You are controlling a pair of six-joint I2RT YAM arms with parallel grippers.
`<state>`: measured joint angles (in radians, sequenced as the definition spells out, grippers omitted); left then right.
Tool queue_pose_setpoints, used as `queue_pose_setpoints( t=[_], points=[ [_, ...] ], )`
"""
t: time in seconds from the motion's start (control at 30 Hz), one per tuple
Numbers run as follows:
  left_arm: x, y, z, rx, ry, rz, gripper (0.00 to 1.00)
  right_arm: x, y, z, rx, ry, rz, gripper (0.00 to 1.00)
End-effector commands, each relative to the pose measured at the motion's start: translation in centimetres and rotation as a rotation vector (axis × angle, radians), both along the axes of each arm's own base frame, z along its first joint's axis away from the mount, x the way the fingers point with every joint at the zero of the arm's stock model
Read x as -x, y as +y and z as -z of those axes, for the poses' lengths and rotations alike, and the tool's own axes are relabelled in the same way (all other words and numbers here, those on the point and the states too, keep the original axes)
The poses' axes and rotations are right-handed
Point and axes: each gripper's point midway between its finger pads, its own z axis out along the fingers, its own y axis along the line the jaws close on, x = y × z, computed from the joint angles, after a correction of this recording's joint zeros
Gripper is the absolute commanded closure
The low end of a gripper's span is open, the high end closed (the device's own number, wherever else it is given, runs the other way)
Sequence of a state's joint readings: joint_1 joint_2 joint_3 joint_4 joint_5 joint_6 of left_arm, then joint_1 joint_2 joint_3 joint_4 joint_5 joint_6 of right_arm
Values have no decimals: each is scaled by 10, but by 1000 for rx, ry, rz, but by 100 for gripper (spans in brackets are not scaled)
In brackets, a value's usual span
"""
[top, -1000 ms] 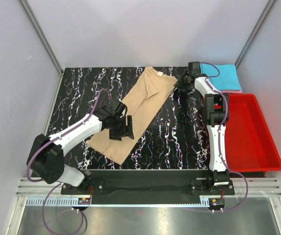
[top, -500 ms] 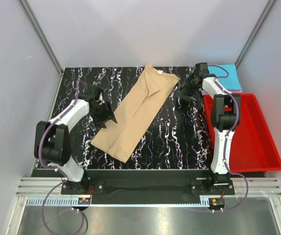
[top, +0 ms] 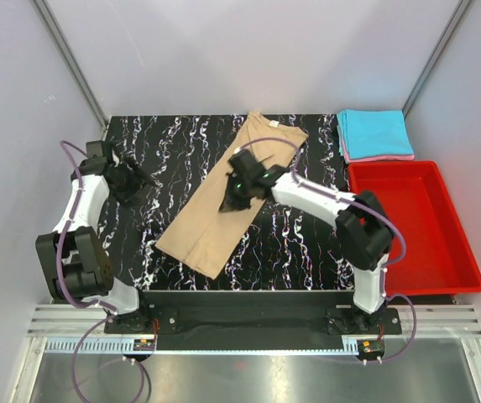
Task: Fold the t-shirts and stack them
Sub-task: Fold the tshirt
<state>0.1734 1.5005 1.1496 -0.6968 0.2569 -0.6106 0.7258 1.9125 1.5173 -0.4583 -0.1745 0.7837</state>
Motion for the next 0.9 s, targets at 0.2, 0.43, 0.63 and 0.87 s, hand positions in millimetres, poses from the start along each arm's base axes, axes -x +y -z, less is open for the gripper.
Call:
queue_pose_setpoints(
  t=[0.2,0.43,0.63,0.87],
  points=[
    [-9,-3,-2,55,-20,91,26,87,59,61,150,86,-129,96],
    [-5,-5,7,52,-15,108,26,133,67,102,227,163,-225,97],
    [10,-13,15,-53,35,173,25,153,13,121,361,194,-206,97],
    [39,-65,25,-100,80,374,25,187,-74,116,500,202,-178,95]
  ],
)
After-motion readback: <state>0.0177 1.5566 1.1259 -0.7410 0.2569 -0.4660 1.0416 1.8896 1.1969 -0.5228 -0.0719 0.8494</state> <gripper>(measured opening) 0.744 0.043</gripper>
